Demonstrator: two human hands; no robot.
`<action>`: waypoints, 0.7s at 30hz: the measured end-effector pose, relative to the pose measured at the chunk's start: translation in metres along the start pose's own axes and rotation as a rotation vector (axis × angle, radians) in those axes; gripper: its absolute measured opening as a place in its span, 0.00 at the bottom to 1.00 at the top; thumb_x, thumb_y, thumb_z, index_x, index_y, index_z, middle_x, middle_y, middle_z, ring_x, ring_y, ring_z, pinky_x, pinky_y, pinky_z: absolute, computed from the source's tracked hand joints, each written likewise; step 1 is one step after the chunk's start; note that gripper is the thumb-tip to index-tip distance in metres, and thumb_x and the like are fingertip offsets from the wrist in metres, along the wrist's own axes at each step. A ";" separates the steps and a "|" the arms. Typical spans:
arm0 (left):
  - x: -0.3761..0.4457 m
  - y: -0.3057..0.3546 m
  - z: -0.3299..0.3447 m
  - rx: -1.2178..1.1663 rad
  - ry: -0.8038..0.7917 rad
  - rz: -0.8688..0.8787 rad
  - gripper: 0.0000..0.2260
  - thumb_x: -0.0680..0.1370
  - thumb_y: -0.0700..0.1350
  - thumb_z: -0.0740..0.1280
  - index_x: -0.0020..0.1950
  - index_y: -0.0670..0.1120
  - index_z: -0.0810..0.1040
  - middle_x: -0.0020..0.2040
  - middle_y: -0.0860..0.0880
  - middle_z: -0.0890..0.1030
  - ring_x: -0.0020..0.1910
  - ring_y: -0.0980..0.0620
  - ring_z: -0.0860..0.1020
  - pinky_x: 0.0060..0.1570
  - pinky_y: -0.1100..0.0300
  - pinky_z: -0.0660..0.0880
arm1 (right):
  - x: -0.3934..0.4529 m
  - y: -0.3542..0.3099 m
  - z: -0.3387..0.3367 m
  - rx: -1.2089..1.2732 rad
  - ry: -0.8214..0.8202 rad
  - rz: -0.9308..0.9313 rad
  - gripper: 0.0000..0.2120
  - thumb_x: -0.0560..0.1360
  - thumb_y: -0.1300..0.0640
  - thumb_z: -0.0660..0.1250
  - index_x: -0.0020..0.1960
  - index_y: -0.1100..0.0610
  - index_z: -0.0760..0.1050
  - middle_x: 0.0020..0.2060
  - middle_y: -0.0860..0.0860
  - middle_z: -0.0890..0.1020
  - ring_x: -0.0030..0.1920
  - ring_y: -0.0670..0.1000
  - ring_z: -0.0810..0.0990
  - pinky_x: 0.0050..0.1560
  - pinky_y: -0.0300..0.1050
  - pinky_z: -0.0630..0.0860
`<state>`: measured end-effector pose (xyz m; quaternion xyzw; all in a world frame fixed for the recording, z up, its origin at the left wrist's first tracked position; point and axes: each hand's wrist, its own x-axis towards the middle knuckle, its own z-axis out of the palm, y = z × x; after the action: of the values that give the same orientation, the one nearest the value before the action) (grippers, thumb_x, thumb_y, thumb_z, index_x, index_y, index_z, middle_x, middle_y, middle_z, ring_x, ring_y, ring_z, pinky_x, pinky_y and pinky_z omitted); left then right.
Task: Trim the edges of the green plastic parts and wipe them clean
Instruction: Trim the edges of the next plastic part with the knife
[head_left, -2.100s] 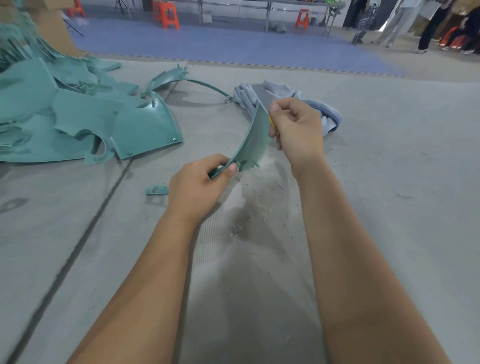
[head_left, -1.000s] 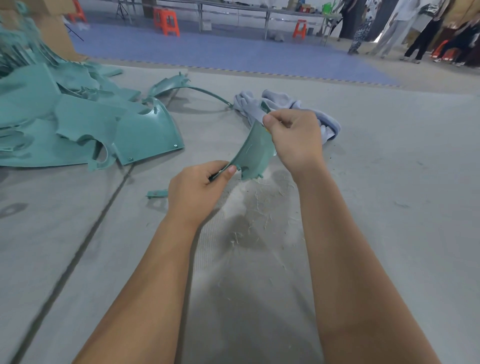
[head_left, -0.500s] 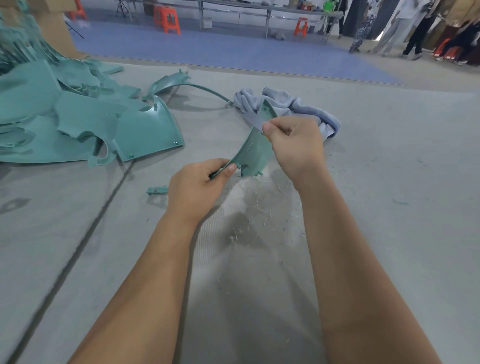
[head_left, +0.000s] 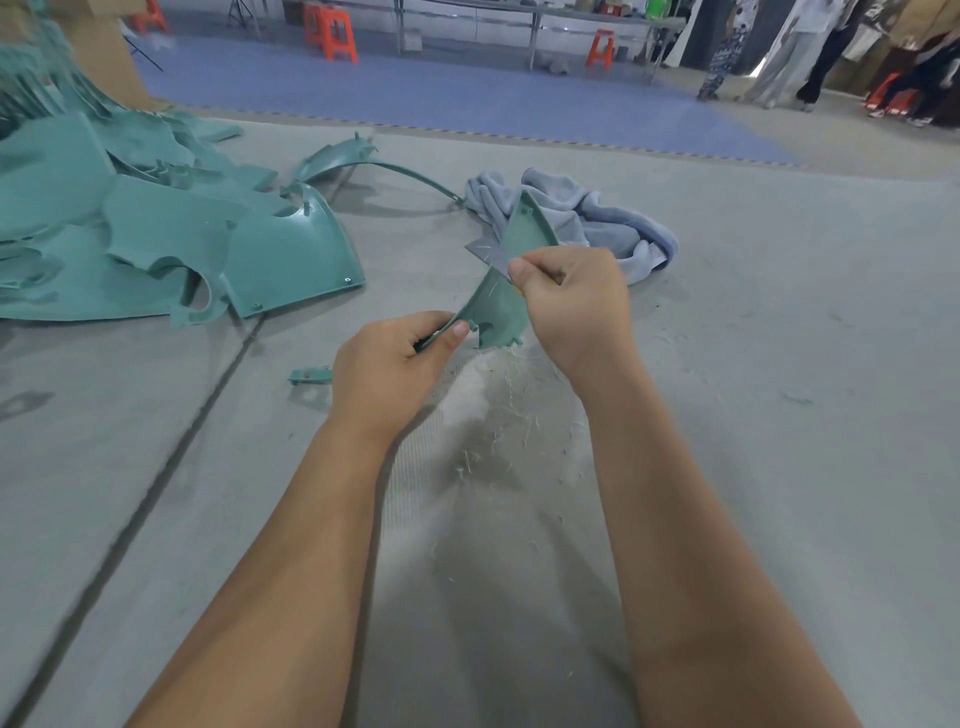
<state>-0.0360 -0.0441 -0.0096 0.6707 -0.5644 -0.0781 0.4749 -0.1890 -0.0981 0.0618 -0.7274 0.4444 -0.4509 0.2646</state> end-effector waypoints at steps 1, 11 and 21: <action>0.000 0.000 0.000 0.003 0.001 -0.003 0.13 0.76 0.63 0.59 0.54 0.62 0.80 0.29 0.61 0.74 0.29 0.61 0.71 0.30 0.60 0.62 | -0.001 0.000 0.001 -0.002 -0.004 0.001 0.14 0.77 0.59 0.65 0.36 0.66 0.75 0.28 0.53 0.67 0.32 0.49 0.63 0.34 0.45 0.61; 0.000 0.002 -0.001 0.004 -0.011 -0.008 0.07 0.76 0.63 0.60 0.50 0.67 0.75 0.29 0.60 0.74 0.28 0.60 0.70 0.30 0.60 0.61 | -0.011 -0.005 0.003 0.009 -0.043 0.014 0.25 0.77 0.60 0.64 0.25 0.51 0.60 0.22 0.46 0.59 0.29 0.48 0.58 0.33 0.44 0.57; -0.001 0.001 0.000 -0.019 -0.006 -0.016 0.13 0.76 0.63 0.60 0.51 0.61 0.81 0.28 0.61 0.74 0.27 0.61 0.70 0.30 0.60 0.61 | -0.014 -0.004 0.004 0.047 -0.027 -0.006 0.26 0.77 0.61 0.64 0.26 0.51 0.56 0.21 0.45 0.57 0.29 0.48 0.56 0.33 0.44 0.55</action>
<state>-0.0365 -0.0434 -0.0091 0.6703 -0.5597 -0.0890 0.4791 -0.1864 -0.0837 0.0576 -0.7282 0.4280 -0.4523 0.2862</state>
